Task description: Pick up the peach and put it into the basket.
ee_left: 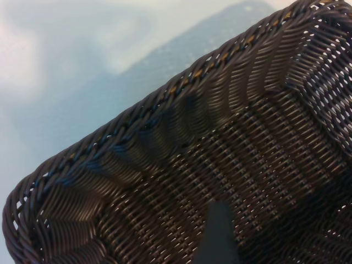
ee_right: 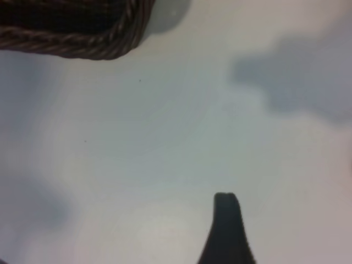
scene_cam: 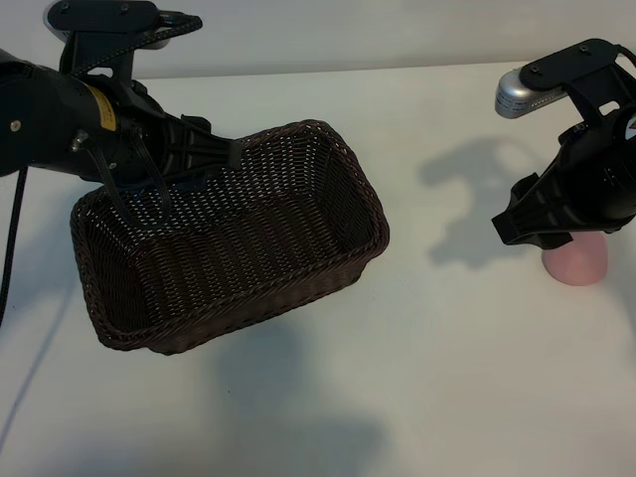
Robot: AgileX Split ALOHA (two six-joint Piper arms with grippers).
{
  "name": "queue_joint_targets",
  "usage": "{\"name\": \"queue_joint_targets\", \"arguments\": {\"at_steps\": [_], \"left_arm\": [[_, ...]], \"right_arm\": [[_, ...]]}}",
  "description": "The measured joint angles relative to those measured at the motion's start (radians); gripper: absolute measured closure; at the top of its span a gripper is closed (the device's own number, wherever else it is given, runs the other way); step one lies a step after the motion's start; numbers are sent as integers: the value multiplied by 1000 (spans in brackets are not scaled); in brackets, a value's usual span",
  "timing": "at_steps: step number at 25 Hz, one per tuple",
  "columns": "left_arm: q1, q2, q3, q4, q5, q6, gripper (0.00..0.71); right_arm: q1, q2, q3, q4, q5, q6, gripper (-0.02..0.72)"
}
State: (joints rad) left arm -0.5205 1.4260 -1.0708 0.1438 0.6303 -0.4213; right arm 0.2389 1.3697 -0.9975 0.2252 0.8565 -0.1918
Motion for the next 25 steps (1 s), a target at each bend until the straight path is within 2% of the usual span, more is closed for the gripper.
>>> {"name": "queue_joint_targets", "arguments": {"at_steps": [25], "left_arm": [[0,0,0,2,-14,0,117]], "right_arm": [[0,0,0,0,1,0,191]]}}
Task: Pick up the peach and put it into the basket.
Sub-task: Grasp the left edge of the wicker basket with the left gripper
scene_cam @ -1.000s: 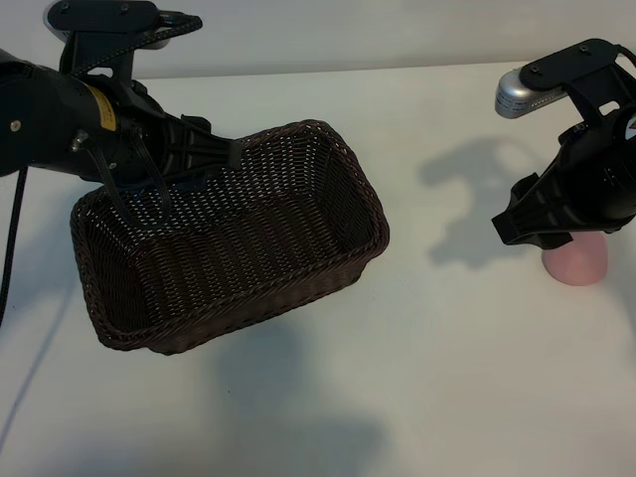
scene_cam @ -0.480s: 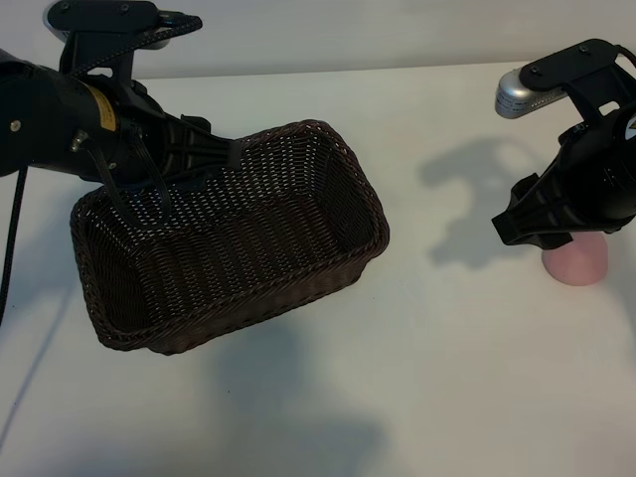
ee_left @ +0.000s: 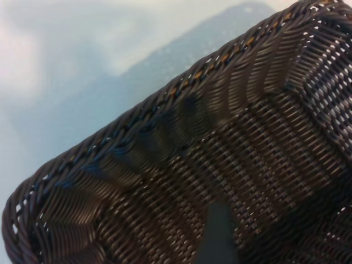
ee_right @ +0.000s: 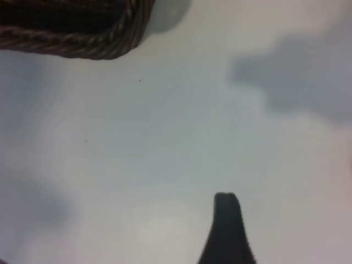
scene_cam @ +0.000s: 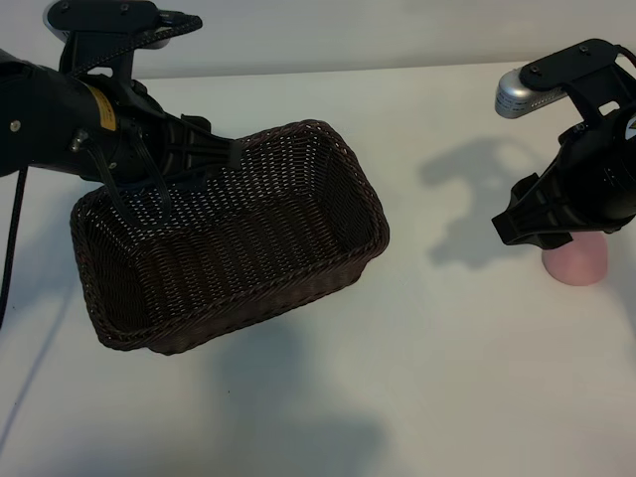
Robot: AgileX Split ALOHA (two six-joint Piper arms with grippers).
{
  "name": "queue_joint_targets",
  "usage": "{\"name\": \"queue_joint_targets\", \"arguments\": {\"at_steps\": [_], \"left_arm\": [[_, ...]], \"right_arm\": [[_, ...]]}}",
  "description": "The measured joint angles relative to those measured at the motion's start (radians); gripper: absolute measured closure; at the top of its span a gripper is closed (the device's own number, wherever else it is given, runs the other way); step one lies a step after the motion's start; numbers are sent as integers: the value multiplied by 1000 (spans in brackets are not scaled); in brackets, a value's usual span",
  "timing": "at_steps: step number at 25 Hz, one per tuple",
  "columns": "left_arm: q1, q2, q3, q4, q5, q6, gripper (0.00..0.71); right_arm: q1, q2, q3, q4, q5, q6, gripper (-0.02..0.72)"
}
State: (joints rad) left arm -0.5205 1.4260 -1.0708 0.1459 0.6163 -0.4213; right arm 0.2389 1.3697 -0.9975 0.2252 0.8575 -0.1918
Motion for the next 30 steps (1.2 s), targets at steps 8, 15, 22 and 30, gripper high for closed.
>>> {"name": "queue_joint_targets", "arguments": {"at_steps": [8,15,22,30], "left_arm": [[0,0,-1,138,50,-256,117],[0,-5,-5,386,356,-547,117],[0,-5,65,341,320,-584,118],[2,-5,276,313,117,-711,118]], "right_arm": [[0,0,0,1,0,0,191],[0,0,0,2,0,0,191],[0,0,0,6,2,0,191],[0,0,0,6,4,0,191]]}}
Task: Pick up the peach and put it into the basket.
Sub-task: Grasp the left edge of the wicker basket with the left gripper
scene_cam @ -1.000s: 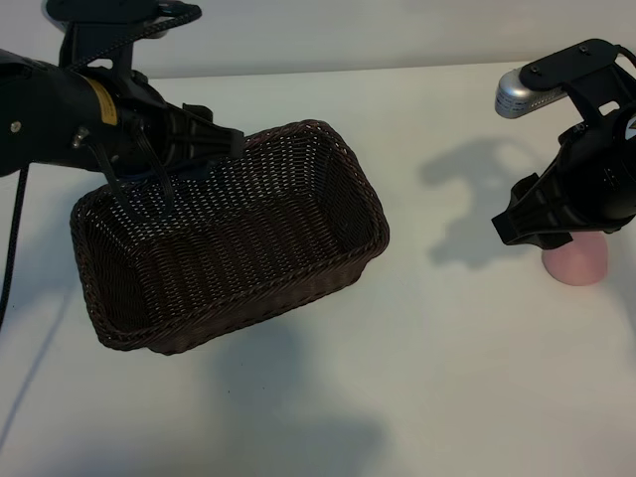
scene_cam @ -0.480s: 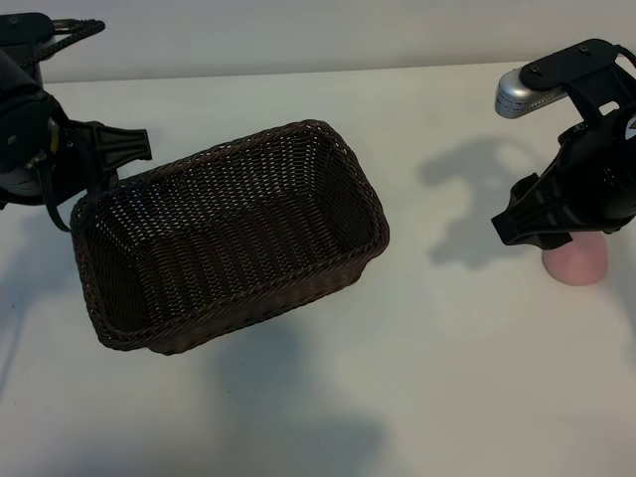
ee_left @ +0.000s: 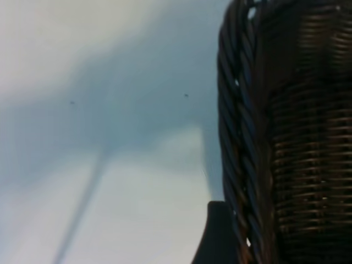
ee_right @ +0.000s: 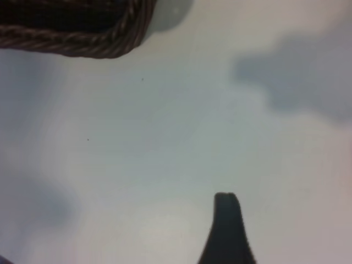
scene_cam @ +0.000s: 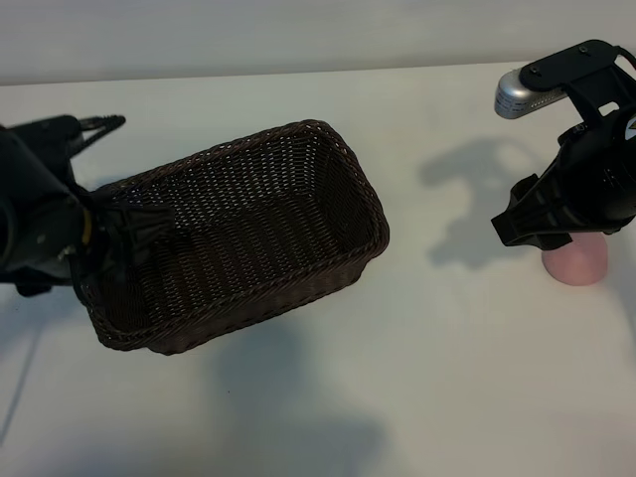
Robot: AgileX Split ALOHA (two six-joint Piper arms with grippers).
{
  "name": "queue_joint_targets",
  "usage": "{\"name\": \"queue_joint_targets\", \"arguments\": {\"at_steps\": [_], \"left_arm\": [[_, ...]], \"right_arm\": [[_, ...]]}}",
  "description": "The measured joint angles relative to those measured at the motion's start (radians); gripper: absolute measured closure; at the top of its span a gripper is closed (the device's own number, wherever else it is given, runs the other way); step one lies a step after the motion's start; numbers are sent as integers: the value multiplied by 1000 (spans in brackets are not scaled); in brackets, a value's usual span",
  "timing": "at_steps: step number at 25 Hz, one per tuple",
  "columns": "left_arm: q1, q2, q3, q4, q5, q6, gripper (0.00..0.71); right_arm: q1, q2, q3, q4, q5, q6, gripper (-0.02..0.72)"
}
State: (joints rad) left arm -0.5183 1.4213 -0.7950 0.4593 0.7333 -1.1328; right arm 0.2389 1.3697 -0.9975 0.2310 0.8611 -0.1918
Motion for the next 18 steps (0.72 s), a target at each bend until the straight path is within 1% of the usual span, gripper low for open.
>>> {"name": "queue_joint_targets", "arguments": {"at_steps": [2,4,8,11,14,18], "left_arm": [[25,1,19,-13,-31,-9,118],[77,2,33,-41,-57,5,118],[174,10,54,-155,-130,127,118],[231,38,55,-242,-172,240,118],[267,88,55,-320,-212,338,118],[275,154,55,-361,-255,384,118]], "right_arm": [[0,0,0,0,0,0,191],[0,0,0,0,2,0,191],[0,0,0,1,7,0,191],[0,0,0,1,7,0,191],[0,0,0,1,7,0,191],[0,0,0,2,6,0,191]]}}
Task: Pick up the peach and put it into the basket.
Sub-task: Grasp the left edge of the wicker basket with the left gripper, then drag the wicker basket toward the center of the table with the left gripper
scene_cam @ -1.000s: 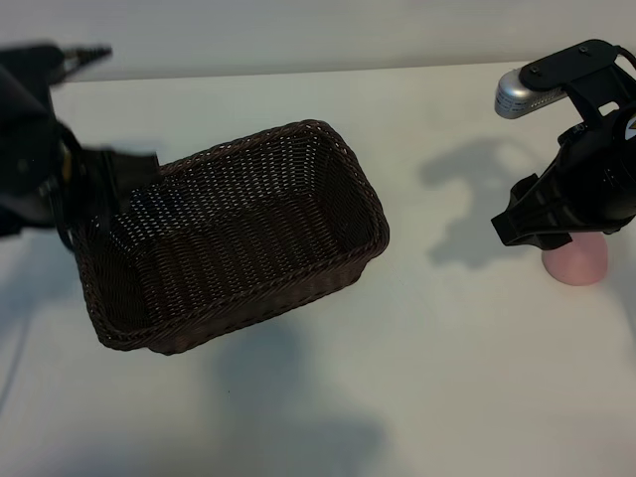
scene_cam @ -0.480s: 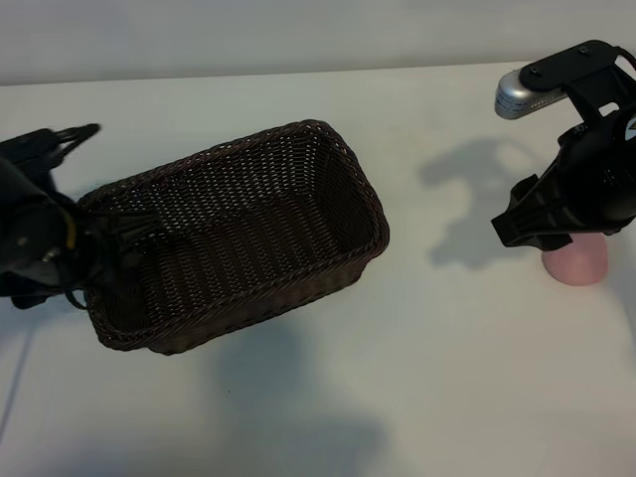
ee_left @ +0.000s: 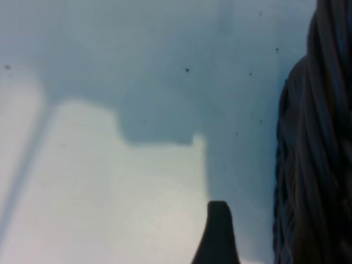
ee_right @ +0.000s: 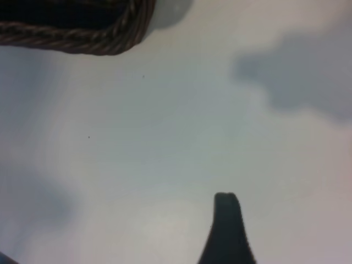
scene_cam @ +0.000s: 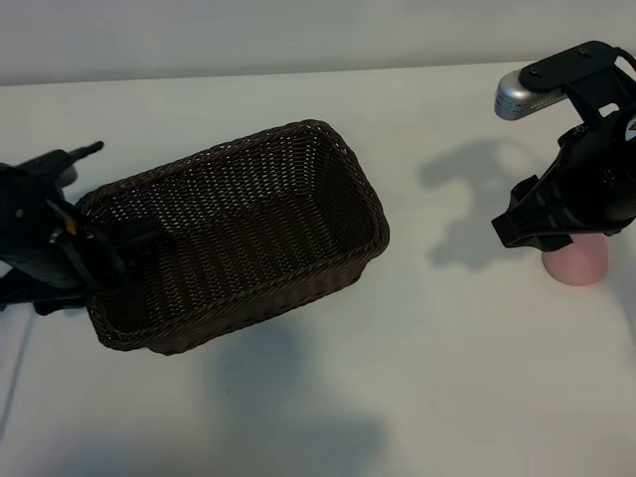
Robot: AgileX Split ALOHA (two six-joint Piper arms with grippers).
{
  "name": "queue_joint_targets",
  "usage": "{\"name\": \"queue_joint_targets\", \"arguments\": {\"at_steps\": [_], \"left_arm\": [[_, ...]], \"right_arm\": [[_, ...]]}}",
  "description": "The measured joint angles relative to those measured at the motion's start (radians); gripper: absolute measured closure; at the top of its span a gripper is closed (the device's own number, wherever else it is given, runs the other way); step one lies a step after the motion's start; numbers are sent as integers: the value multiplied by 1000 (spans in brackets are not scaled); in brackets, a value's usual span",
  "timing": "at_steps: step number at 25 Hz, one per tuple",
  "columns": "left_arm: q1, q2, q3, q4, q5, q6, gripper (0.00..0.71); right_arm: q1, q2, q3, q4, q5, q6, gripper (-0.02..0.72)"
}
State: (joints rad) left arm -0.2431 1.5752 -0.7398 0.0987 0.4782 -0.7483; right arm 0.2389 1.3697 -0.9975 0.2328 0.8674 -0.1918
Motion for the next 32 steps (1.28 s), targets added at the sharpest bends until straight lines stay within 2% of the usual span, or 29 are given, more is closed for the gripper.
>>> {"name": "queue_joint_targets", "arguments": {"at_steps": [4,7,13,21,32], "left_arm": [[0,23,0,-25,-32,6,121],[0,23,0,-29,-44,7,157],[1,23,0,-27,-47,11,282],[1,23,0,-28,-52,39,490],[1,23,0,-69,-72,85,494]], "right_arm": [[0,0,0,0,0,0,191],[0,0,0,0,0,0,191],[0,0,0,0,0,0,191],[0,0,0,0,0,0,191],[0,0,0,0,0,0,191]]}}
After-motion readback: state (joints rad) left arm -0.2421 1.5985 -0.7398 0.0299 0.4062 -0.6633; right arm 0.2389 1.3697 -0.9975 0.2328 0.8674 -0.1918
